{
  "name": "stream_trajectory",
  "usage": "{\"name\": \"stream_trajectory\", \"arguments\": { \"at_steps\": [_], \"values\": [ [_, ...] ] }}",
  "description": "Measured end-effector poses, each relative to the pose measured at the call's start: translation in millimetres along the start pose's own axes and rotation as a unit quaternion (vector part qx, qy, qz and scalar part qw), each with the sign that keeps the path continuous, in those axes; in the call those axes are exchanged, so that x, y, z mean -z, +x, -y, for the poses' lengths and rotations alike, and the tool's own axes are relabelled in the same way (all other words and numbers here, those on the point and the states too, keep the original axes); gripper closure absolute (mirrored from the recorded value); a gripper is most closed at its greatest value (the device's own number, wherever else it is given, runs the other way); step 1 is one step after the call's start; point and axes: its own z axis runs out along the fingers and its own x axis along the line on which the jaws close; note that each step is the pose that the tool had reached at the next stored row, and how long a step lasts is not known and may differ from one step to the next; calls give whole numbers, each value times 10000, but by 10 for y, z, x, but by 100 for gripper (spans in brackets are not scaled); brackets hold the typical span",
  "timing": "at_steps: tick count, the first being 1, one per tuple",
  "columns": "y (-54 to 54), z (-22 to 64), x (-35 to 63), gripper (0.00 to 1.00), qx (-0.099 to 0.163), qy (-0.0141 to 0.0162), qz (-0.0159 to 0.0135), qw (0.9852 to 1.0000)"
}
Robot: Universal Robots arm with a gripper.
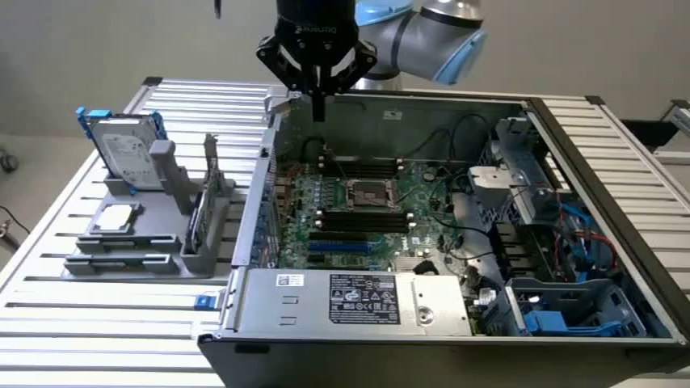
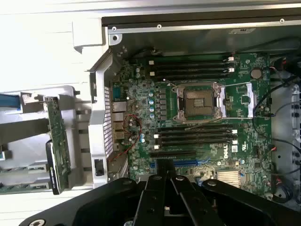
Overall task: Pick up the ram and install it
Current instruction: 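Reach for the ram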
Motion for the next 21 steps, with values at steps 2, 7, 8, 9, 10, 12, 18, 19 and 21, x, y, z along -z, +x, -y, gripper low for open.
{"name": "stream_trajectory", "arguments": {
  "at_steps": [2,7,8,9,10,12,18,19,21],
  "values": [
    [0,0,0,89,0,0,0,10000],
    [0,0,0,89,0,0,0,10000],
    [0,0,0,89,0,0,0,10000],
    [0,0,0,89,0,0,-1,10000],
    [3,2,0,89,0,1,-11,10000],
    [72,21,2,89,-1,2,-14,10000],
    [339,86,9,89,-1,1,-8,10000],
    [384,97,11,89,-1,1,-7,10000],
    [472,119,13,89,0,1,-4,10000]
  ]
}}
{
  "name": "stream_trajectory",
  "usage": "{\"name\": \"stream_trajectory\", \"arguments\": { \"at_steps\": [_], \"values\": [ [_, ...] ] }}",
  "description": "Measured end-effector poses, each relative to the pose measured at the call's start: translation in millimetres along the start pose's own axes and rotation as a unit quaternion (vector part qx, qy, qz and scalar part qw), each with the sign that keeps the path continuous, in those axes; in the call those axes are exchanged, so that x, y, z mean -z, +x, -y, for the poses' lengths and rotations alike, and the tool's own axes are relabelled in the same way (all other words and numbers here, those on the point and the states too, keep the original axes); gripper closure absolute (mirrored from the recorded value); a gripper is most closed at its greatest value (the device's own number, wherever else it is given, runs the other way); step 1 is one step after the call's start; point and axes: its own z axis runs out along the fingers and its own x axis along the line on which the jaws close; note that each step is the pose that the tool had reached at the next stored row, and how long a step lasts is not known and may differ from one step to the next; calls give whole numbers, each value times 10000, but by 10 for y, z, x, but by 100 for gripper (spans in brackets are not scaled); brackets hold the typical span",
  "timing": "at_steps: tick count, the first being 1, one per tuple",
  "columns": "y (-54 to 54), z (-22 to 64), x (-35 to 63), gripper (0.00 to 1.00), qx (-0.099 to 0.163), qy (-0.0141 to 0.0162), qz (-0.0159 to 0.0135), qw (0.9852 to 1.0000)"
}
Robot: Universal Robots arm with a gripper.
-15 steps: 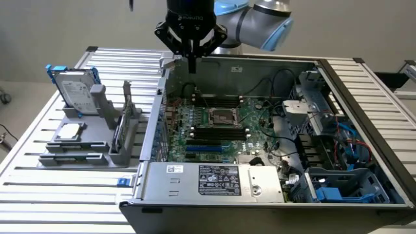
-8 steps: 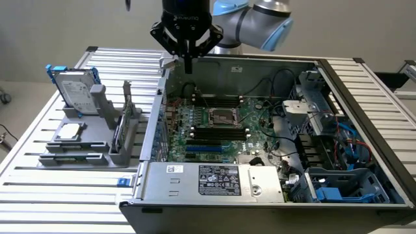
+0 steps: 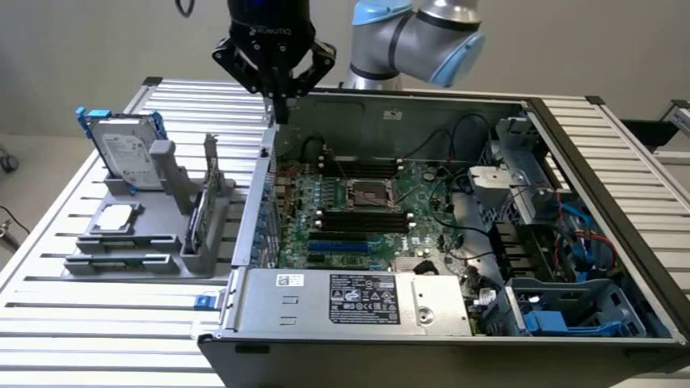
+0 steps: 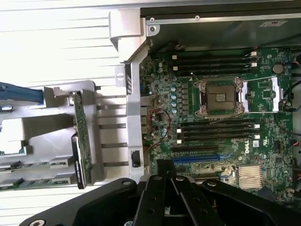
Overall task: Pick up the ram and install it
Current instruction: 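Reach for the ram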
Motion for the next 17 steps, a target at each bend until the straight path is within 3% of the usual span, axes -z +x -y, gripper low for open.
{"name": "stream_trajectory", "arguments": {
  "at_steps": [17],
  "values": [
    [766,175,22,89,0,-1,14,10000]
  ]
}}
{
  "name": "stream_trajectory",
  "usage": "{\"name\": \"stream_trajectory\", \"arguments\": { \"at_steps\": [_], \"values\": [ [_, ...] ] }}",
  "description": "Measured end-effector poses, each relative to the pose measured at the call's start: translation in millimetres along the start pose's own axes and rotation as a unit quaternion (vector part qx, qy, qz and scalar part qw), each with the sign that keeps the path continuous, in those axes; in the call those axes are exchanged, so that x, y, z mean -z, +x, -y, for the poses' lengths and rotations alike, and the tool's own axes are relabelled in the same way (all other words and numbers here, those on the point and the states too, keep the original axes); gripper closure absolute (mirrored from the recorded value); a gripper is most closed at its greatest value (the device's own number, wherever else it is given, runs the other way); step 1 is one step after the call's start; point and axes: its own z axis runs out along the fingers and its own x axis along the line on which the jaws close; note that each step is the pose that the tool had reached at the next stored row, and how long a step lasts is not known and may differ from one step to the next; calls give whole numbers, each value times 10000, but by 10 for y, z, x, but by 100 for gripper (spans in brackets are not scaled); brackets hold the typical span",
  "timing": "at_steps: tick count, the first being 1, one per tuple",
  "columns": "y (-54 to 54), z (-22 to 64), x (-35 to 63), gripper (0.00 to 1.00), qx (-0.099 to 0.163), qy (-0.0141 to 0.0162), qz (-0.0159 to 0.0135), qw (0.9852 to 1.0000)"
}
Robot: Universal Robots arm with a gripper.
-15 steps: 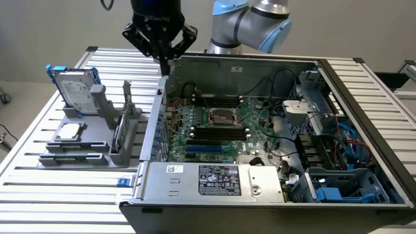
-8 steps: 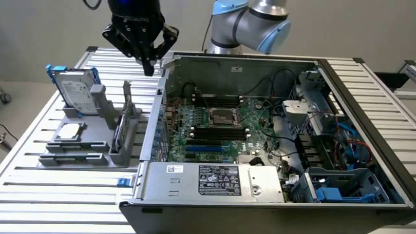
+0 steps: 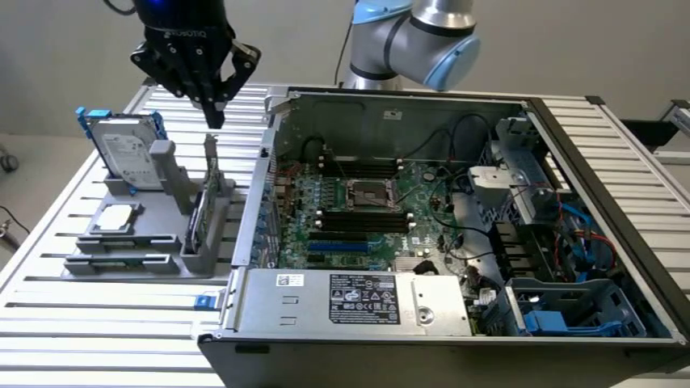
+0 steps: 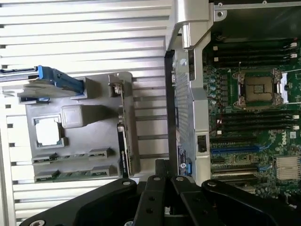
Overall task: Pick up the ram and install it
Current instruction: 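Reach for the ram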
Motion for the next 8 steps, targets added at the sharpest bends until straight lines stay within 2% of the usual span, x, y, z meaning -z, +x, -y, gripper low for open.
{"name": "stream_trajectory", "arguments": {
  "at_steps": [8],
  "values": [
    [357,85,11,89,1,0,7,10000]
  ]
}}
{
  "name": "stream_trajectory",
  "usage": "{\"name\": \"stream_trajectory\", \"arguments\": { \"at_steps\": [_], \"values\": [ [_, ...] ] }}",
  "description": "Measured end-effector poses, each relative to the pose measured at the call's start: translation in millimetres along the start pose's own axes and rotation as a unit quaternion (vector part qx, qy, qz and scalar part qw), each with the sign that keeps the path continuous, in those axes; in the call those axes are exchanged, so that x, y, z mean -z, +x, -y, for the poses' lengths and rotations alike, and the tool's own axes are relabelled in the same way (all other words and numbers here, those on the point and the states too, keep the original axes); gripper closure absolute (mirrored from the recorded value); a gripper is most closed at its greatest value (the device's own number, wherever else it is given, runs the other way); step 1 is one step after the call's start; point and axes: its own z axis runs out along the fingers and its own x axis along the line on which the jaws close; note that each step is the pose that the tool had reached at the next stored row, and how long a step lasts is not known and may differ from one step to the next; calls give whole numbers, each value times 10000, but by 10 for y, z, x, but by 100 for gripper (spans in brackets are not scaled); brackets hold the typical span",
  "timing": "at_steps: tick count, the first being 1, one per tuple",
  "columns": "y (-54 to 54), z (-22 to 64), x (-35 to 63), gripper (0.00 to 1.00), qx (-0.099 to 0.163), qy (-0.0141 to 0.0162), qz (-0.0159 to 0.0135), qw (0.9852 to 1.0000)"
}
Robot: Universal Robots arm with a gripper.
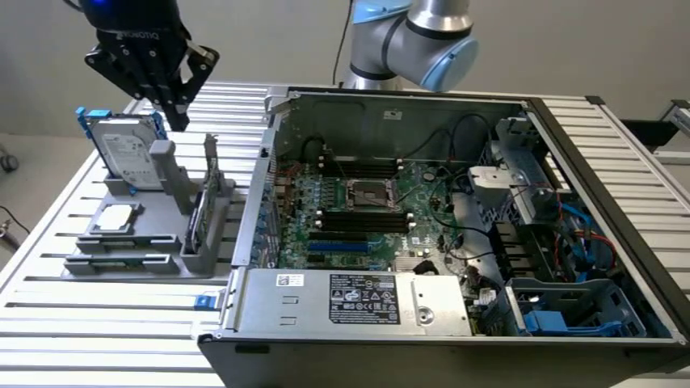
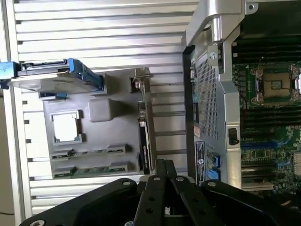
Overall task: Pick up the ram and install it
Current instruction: 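Reach for the ram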
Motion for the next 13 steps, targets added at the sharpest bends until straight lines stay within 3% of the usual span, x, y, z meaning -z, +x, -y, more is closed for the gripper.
{"name": "stream_trajectory", "arguments": {
  "at_steps": [13],
  "values": [
    [582,175,14,89,0,-1,9,10000]
  ]
}}
